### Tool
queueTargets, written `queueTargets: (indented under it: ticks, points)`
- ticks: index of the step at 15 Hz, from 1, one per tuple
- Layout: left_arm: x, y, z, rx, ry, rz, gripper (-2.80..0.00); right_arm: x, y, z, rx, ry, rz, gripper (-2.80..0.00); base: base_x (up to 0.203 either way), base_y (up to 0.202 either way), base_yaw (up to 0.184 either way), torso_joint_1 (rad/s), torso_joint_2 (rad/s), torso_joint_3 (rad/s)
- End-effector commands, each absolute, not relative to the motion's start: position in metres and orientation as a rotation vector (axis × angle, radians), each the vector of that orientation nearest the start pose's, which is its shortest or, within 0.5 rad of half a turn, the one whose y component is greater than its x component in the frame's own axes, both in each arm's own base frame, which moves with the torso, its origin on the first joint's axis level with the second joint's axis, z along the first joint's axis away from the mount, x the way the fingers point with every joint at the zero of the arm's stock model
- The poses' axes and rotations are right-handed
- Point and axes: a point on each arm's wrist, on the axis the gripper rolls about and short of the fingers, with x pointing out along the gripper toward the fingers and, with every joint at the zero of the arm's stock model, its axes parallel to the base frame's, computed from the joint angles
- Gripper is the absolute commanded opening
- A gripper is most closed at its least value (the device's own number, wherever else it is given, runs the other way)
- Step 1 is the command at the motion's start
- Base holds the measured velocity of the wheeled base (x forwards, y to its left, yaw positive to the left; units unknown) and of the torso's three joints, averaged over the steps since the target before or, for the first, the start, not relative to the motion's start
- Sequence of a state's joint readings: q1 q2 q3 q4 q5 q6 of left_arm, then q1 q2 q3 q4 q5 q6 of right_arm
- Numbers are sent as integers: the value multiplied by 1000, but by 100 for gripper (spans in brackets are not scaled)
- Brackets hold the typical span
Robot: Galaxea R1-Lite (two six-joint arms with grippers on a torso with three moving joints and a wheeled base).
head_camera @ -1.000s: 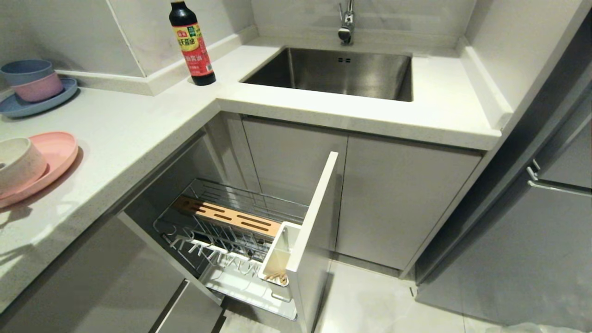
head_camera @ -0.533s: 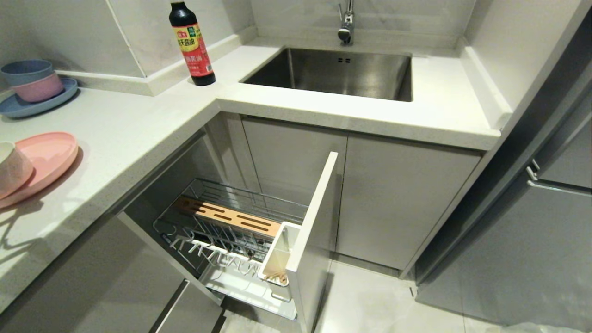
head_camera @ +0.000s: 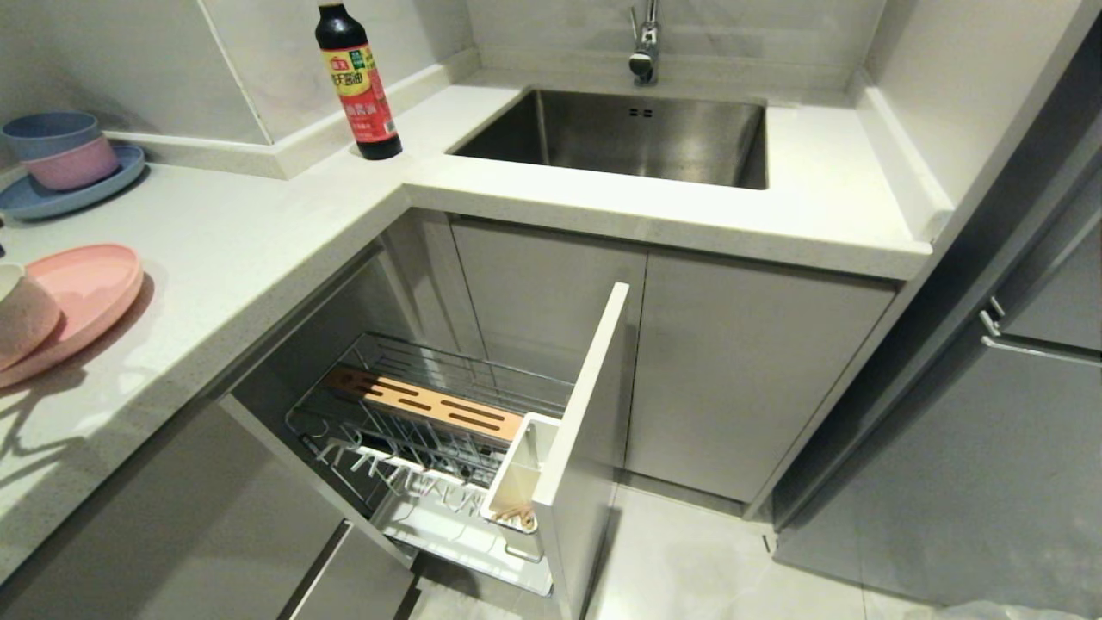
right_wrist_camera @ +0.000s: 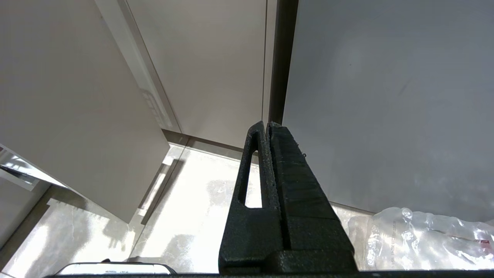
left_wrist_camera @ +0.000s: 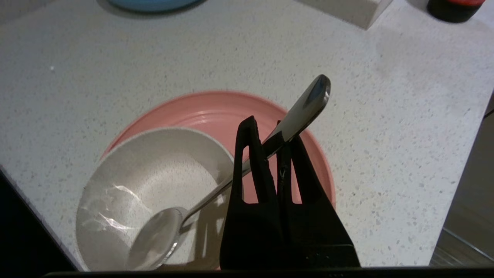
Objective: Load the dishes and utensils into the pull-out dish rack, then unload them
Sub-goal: Take the chopsticks out of the cupboard
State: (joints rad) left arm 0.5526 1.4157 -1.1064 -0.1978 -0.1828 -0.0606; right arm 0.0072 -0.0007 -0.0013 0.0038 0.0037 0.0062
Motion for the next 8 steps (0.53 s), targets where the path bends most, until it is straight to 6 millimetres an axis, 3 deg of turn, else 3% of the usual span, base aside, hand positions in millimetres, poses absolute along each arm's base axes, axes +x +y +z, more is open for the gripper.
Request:
queueTargets:
  ticks: [1,4,5,8]
  points:
    - [213,126,303,-105,101,365,-280,-23,0,75,6,2,11,-280,0,0,0,0,0,0]
    - [213,126,303,-105,101,365,-280,-23,0,75,6,3,12,-280,0,0,0,0,0,0]
    - [213,126,303,-105,99,365,0,-23,0,75,6,3,11,-280,0,0,0,0,0,0]
    - [215,126,305,-103,94,365,0,-23,0,75,6,3,11,-280,0,0,0,0,0,0]
